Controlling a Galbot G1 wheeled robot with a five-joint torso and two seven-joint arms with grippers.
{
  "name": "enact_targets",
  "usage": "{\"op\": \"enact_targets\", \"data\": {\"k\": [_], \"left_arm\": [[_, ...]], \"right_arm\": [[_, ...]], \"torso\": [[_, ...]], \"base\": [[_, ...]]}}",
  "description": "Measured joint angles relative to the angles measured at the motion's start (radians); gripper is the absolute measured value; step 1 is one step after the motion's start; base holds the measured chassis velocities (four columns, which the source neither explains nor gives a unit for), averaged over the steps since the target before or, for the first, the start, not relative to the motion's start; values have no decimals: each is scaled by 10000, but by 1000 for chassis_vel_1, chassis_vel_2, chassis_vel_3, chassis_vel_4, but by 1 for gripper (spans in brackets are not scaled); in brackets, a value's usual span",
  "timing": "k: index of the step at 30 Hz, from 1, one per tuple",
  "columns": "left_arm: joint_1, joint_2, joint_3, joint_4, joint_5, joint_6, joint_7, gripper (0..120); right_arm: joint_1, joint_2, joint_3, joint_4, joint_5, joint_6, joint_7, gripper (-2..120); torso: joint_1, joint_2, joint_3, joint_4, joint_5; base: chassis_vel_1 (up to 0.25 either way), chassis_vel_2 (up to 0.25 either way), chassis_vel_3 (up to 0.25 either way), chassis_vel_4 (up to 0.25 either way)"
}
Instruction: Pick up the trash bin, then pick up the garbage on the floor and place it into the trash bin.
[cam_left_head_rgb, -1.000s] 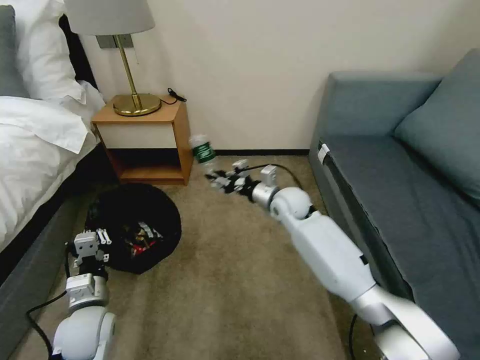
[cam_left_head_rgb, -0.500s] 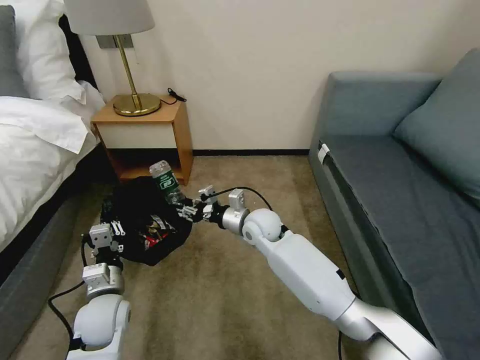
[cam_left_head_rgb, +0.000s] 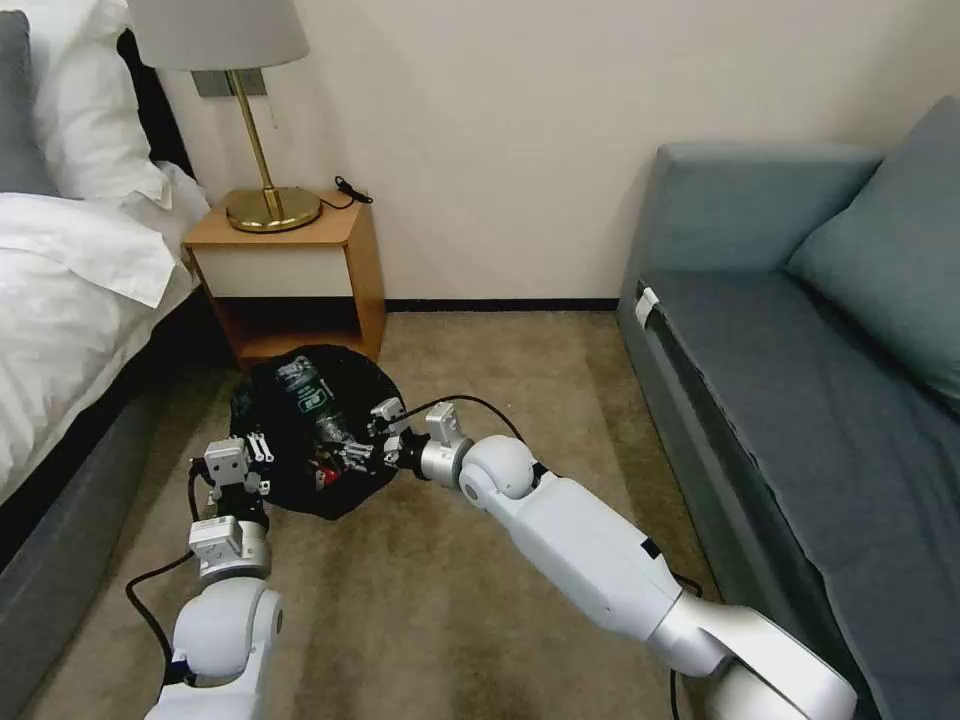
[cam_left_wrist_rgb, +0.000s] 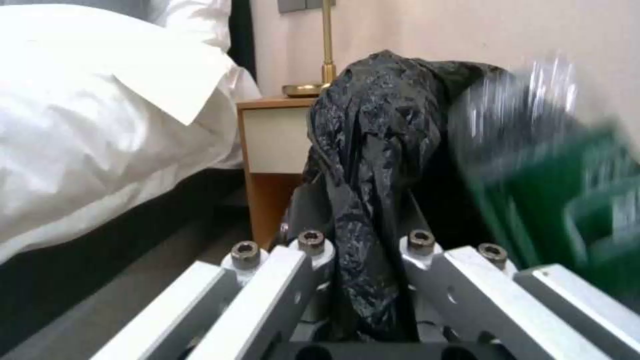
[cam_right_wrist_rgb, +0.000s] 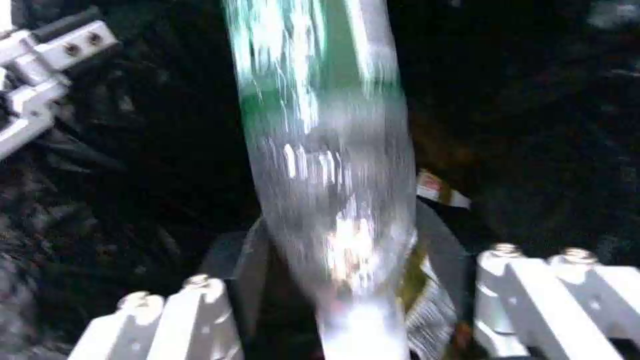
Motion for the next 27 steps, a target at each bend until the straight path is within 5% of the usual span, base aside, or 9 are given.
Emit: {"op": "enact_targets", "data": {"k": [8,15,23,27], "left_arm": [[71,12,-230,-32,-15,0,-43,4],[107,-47,-447,28,-461,-19,-263,4],[-100,-13,-727,348,-2140,-16,-829,4],[-555,53,-802,802,-4269,-77,-1159,4]], "right_arm": [[-78,-252,234,280,-266,164,41,92],[-195,-503,1241,691,-240,253,83,100],[-153,-920,2784,423,-168,437,84,100],[-241,-1067,3719,-69,-348,618,69,100]], "torso": [[0,0,0,0,0],[0,0,0,1,1],[0,0,0,0,0],[0,0,0,-1,1]], "base": [[0,0,0,0],[0,0,0,0],[0,0,0,0],[0,0,0,0]]}}
